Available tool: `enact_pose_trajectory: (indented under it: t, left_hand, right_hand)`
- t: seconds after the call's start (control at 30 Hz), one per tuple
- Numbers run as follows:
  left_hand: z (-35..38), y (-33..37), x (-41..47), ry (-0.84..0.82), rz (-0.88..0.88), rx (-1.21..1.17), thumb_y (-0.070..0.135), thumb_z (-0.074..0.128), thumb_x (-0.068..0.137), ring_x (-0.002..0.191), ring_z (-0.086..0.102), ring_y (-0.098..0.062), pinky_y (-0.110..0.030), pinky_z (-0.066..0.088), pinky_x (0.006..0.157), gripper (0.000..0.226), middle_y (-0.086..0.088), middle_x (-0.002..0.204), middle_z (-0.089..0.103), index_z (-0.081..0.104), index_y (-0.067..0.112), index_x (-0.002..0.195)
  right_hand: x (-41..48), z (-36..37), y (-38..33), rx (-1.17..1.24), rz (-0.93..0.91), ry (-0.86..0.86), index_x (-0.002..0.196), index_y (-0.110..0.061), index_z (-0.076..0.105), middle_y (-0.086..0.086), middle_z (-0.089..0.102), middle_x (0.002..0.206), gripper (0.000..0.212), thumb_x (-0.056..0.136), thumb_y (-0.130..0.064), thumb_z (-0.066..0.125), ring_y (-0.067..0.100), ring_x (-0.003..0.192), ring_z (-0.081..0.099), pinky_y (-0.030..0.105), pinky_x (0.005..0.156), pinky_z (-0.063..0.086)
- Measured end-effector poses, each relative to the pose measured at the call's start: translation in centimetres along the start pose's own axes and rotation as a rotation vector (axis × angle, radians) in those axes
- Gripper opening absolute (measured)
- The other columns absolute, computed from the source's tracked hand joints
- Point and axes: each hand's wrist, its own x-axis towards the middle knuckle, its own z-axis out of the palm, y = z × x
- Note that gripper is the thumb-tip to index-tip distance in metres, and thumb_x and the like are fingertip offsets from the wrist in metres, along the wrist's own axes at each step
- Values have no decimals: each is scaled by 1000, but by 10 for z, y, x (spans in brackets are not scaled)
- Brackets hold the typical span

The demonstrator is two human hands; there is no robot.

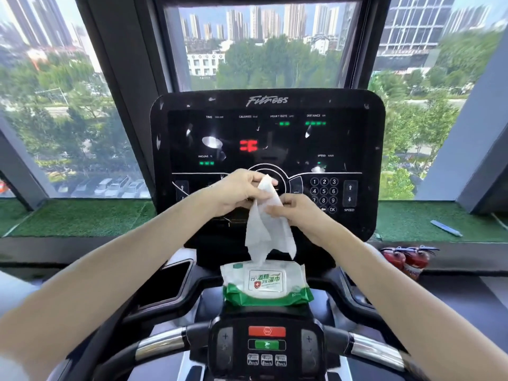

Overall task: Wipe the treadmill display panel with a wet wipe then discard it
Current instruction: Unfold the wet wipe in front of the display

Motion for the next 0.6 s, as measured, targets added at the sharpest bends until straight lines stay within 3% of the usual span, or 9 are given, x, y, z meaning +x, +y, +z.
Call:
enact_pose_trajectory:
  t: [0.07, 0.17, 0.23, 0.33, 0.47, 0.53, 0.6]
  left_hand:
    - [-2, 7, 0, 55, 34, 47, -2, 61, 84, 86, 66, -20, -34, 55, 74, 32, -16, 102, 69, 62, 7, 115]
    - [-7, 15, 0, 123, 58, 98, 0, 63, 84, 89, 68, -25, -37, 58, 75, 28, -15, 99, 70, 63, 5, 111]
    - [-11, 17, 1, 133, 41, 54, 1, 64, 83, 89, 68, -25, -36, 58, 74, 23, -15, 98, 70, 64, 4, 107]
    - [-13, 16, 3, 130, 11, -83, 3, 66, 82, 83, 65, -20, -37, 56, 80, 24, -15, 95, 66, 62, -1, 106]
    - [-14, 18, 7, 167, -7, -157, 4, 68, 80, 84, 64, -20, -35, 55, 82, 35, -18, 101, 65, 58, -10, 111]
    - [-14, 18, 9, 167, -12, -166, 5, 69, 79, 83, 65, -21, -36, 55, 80, 31, -16, 99, 67, 60, -8, 106]
    - [-15, 19, 10, 154, -16, -226, 9, 69, 81, 75, 64, -18, -31, 55, 68, 19, -11, 89, 67, 60, 0, 94]
  right_hand:
    - [1, -6, -7, -26, -28, 56, 79, -9, 64, 6, 64, 79, 10, 80, -18, 68, 15, 72, 58, 27, 66, 44]
    - [0, -14, -16, -25, -71, 144, 70, -17, 62, -3, 60, 71, 15, 85, -14, 60, 8, 64, 53, 20, 56, 39]
    - [-1, -19, -19, 3, -79, 164, 71, -17, 63, -2, 61, 73, 19, 88, -14, 55, 10, 66, 56, 22, 59, 44]
    - [-1, -22, -22, 12, -77, 200, 74, -16, 67, 2, 63, 80, 23, 91, -17, 50, 15, 77, 57, 33, 75, 47]
    - [0, -23, -23, -65, -96, 256, 72, -9, 67, 7, 59, 80, 22, 83, -13, 47, 17, 70, 48, 33, 64, 41]
    - [-1, -26, -24, -72, -90, 258, 74, -8, 67, 12, 62, 80, 23, 79, -16, 46, 16, 70, 51, 33, 64, 43]
    - [-3, -29, -26, -36, -88, 260, 78, -8, 68, 10, 64, 79, 24, 80, -17, 46, 14, 72, 56, 33, 67, 46]
